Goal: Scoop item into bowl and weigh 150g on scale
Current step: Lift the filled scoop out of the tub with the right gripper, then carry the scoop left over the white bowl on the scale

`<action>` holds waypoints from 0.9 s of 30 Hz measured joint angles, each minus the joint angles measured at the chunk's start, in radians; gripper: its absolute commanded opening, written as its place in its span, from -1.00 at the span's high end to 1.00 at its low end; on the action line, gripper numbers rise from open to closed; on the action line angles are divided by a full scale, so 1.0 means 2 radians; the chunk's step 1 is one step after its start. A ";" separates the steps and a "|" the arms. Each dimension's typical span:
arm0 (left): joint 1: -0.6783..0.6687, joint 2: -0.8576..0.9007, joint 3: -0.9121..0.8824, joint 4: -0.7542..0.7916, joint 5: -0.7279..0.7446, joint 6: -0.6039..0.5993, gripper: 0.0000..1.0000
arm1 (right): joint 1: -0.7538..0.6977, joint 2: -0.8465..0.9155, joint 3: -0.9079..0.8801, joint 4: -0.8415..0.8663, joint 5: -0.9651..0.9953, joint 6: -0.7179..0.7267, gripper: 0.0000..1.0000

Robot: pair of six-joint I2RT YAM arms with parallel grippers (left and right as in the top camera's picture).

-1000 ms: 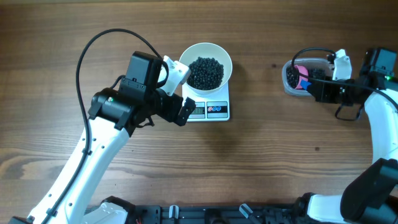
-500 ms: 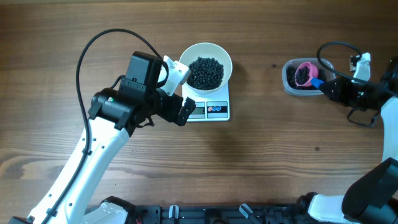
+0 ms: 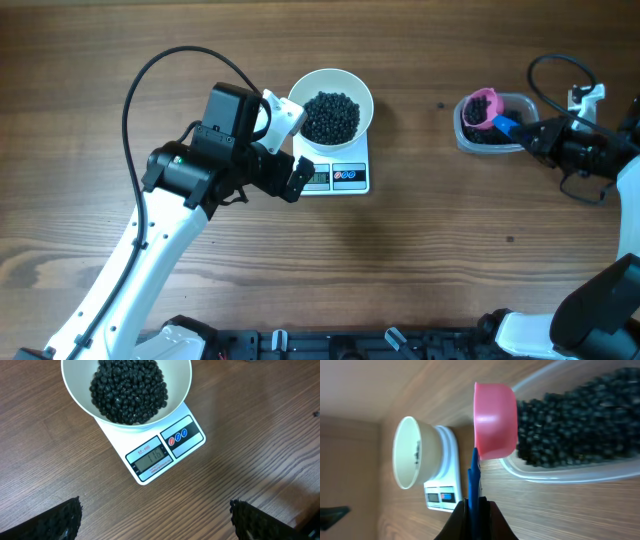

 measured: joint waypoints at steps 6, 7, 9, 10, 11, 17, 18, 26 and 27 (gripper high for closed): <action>0.000 0.000 0.000 0.000 0.000 0.000 -1.00 | 0.000 0.000 0.000 0.032 -0.069 0.038 0.92; 0.000 0.000 0.000 0.000 0.000 0.000 -1.00 | 0.000 0.000 0.000 0.043 -0.084 0.047 0.91; 0.000 0.000 0.000 0.000 0.000 0.000 -1.00 | 0.001 0.000 0.000 0.065 -0.111 0.063 0.91; 0.000 0.000 0.000 0.000 0.000 0.000 -1.00 | 0.002 0.000 0.000 0.077 -0.120 0.071 0.92; 0.000 0.000 0.000 0.000 0.000 0.000 -1.00 | 0.003 0.000 0.000 0.088 -0.127 0.080 0.91; 0.000 0.000 0.000 0.000 0.000 0.000 -1.00 | 0.052 0.000 0.000 0.159 -0.159 0.139 0.91; 0.000 0.000 0.000 0.000 0.000 0.000 -1.00 | 0.057 0.000 0.000 0.168 -0.160 0.144 0.91; 0.000 0.000 0.000 0.000 0.000 0.000 -1.00 | 0.133 0.000 0.000 0.255 -0.167 0.186 0.82; 0.000 0.000 0.000 0.000 0.000 0.000 -1.00 | 0.142 0.000 0.000 0.258 -0.166 0.190 0.84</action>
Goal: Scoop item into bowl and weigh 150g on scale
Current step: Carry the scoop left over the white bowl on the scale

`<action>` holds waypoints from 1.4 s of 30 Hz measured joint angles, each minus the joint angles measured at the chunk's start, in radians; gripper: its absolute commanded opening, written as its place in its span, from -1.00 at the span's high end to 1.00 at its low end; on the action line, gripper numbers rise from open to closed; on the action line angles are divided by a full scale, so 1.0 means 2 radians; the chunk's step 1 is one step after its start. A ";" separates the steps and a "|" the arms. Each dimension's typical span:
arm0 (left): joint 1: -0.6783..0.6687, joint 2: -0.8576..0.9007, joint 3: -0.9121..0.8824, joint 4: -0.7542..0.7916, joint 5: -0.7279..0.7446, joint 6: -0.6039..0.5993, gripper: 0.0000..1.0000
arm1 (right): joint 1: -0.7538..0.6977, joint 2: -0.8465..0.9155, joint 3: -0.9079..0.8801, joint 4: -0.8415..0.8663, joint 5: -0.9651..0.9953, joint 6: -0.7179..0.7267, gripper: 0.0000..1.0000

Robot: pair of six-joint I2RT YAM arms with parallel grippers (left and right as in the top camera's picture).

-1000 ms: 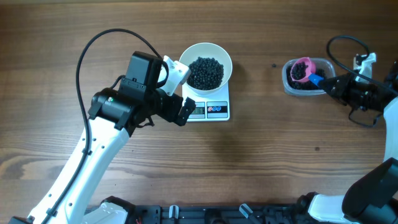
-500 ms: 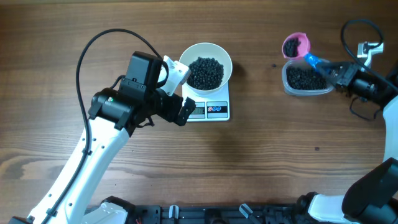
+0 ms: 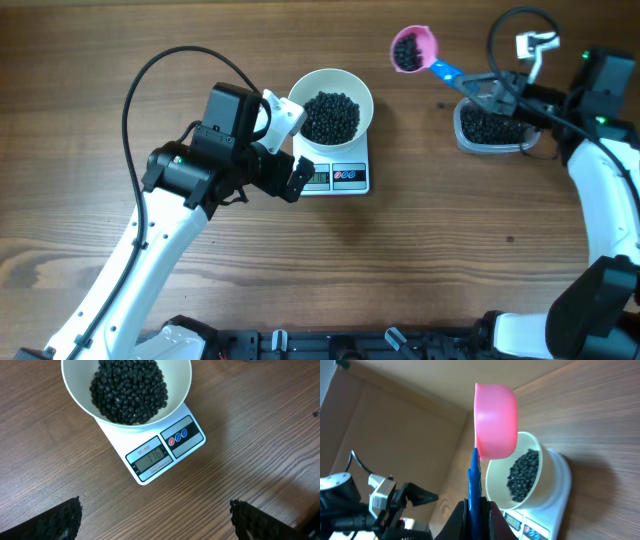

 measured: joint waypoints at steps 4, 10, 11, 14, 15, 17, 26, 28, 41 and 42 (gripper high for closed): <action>0.000 0.000 0.000 0.000 0.000 0.000 -1.00 | 0.028 0.000 0.000 0.003 0.009 0.003 0.91; 0.000 0.000 0.000 0.000 0.000 0.000 -1.00 | 0.069 0.000 0.000 0.013 0.047 -0.028 0.91; 0.000 0.000 0.000 0.000 0.000 0.000 -1.00 | 0.075 0.000 0.000 0.015 0.054 -0.035 0.91; 0.000 0.000 0.000 0.000 0.000 0.000 -1.00 | 0.097 0.000 0.000 0.022 0.082 -0.050 0.91; 0.000 0.000 0.000 0.000 0.000 0.000 -1.00 | 0.104 0.000 0.000 0.025 0.092 -0.054 0.92; 0.000 0.000 0.000 0.000 0.000 0.000 -1.00 | 0.118 0.000 0.000 0.033 0.111 -0.066 0.92; 0.000 0.000 0.000 0.000 0.000 0.000 -1.00 | 0.169 0.000 0.000 0.040 0.192 -0.148 0.91; 0.000 0.000 0.000 0.000 0.000 0.000 -1.00 | 0.178 0.000 0.000 0.041 0.203 -0.160 0.91; 0.000 0.000 0.000 0.000 0.000 0.000 -1.00 | 0.203 0.000 0.000 0.041 0.224 -0.184 0.91; 0.000 0.000 0.000 0.000 0.000 0.000 -1.00 | 0.203 0.000 0.000 0.041 0.225 -0.184 0.91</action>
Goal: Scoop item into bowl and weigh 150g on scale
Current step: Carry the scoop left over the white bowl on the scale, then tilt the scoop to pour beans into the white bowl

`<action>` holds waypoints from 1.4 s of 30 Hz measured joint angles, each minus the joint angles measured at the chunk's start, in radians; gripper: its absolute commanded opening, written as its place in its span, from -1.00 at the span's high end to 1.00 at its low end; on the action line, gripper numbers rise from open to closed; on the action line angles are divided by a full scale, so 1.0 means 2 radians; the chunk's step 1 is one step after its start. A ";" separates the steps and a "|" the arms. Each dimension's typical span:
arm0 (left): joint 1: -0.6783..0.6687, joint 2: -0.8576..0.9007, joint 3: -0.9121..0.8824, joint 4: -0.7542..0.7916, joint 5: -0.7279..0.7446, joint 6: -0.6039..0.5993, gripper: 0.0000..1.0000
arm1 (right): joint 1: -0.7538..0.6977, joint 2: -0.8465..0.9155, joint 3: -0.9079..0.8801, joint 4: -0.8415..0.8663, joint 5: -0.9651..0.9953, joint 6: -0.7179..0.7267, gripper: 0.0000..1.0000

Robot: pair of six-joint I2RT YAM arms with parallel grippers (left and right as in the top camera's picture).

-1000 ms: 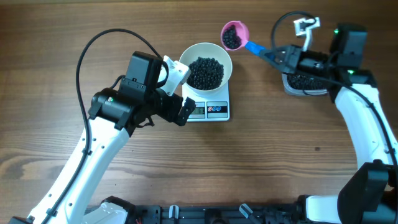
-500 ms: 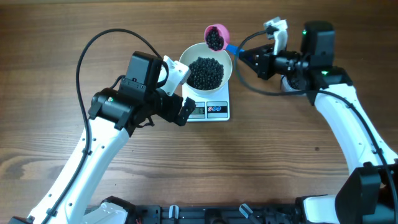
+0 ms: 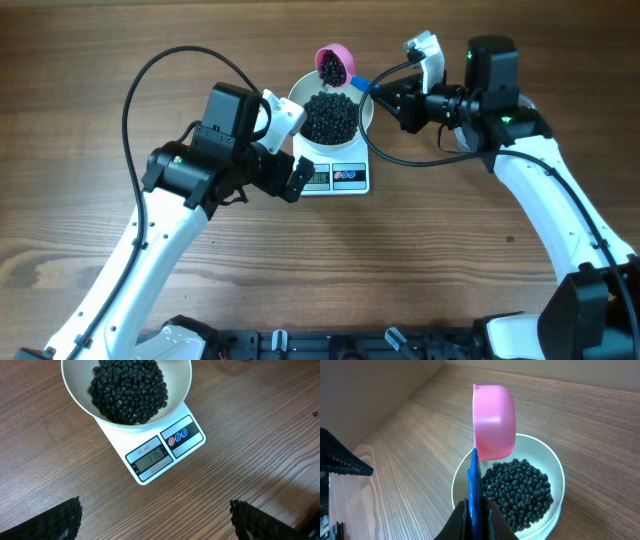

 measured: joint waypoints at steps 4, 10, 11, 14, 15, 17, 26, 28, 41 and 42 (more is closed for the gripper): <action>0.000 0.000 0.000 0.000 0.000 0.000 -1.00 | 0.000 0.000 0.000 0.000 0.003 0.000 0.91; 0.000 0.000 0.000 0.000 0.000 0.000 -1.00 | 0.000 0.000 0.000 0.000 0.011 -0.003 0.91; 0.000 0.000 0.000 0.000 0.000 0.000 -1.00 | 0.000 0.000 0.000 0.000 0.013 -0.005 0.91; 0.000 0.000 0.000 0.000 0.000 0.000 -1.00 | 0.000 0.000 0.000 0.000 0.015 -0.011 0.91; 0.000 0.000 0.000 0.000 0.000 0.000 -1.00 | 0.000 0.000 0.000 0.000 0.015 -0.012 0.91; 0.000 0.000 0.000 0.000 0.000 0.000 -1.00 | 0.000 0.000 0.000 -0.002 0.015 -0.017 0.91; 0.000 0.000 0.000 0.000 0.000 0.000 -1.00 | 0.000 0.000 0.000 -0.033 0.047 -0.059 0.91; 0.000 0.000 0.000 0.000 0.000 0.000 -1.00 | 0.000 0.000 0.000 -0.034 0.055 -0.064 0.92; 0.000 0.000 0.000 0.000 0.000 0.000 -1.00 | 0.000 0.000 0.000 -0.034 0.065 -0.077 0.91; 0.000 0.000 0.000 0.000 0.000 0.000 -1.00 | 0.000 0.000 0.000 -0.034 0.066 -0.079 0.91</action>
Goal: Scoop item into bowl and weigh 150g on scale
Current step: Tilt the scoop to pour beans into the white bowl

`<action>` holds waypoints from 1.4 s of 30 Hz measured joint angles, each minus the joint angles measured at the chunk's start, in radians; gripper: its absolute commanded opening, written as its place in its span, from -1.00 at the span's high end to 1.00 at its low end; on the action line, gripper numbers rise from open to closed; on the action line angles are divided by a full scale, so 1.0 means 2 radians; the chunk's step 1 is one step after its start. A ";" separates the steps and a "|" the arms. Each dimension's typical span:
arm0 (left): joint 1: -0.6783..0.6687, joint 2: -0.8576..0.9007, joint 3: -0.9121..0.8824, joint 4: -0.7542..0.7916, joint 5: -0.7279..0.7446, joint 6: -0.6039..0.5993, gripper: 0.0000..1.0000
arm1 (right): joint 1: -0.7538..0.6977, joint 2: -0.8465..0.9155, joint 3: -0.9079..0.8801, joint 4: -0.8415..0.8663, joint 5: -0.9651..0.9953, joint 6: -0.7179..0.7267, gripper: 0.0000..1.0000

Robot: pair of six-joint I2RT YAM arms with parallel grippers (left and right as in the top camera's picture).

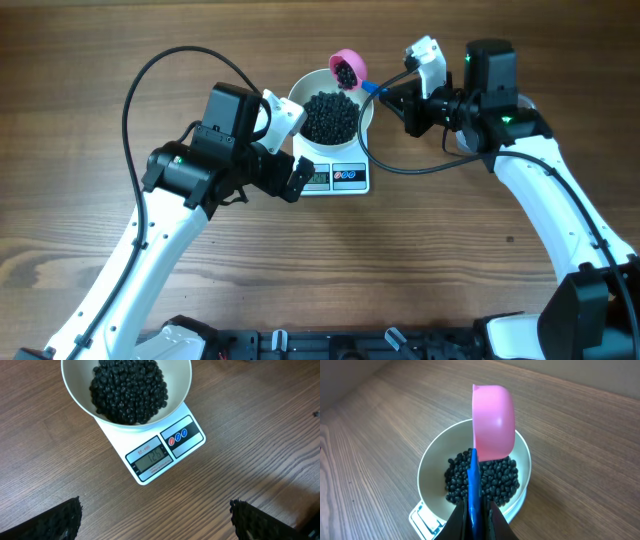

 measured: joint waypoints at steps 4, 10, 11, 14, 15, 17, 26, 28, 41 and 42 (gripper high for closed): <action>0.000 0.000 0.000 0.000 0.000 0.000 -1.00 | 0.000 0.000 0.000 -0.004 0.000 -0.010 0.91; 0.000 0.000 0.000 0.000 0.000 0.000 -1.00 | 0.000 0.000 0.000 -0.006 0.000 -0.011 0.91; 0.000 0.000 0.000 0.000 0.000 0.000 -1.00 | 0.000 0.000 0.000 -0.006 0.000 -0.011 0.91; 0.000 0.000 0.000 0.000 0.000 0.000 -1.00 | 0.000 0.000 0.000 -0.006 0.000 -0.013 0.91; 0.000 0.000 0.000 0.000 0.000 0.000 -1.00 | 0.000 0.000 0.000 -0.006 0.000 -0.013 0.91; 0.000 0.000 0.000 0.000 0.000 0.000 -1.00 | 0.000 0.000 0.000 -0.006 0.000 -0.013 0.91; 0.000 0.000 0.000 0.000 0.000 0.000 -1.00 | 0.000 0.000 0.000 -0.006 0.000 -0.018 0.91; 0.000 0.000 0.000 0.000 0.000 0.000 -1.00 | 0.000 0.000 0.000 -0.006 0.000 -0.026 0.91; 0.000 0.000 0.000 0.000 0.000 0.000 -1.00 | 0.000 0.000 0.000 -0.007 0.000 -0.039 0.92; 0.000 0.000 0.000 0.000 0.000 0.000 -1.00 | 0.000 0.000 0.000 -0.009 0.000 -0.039 0.92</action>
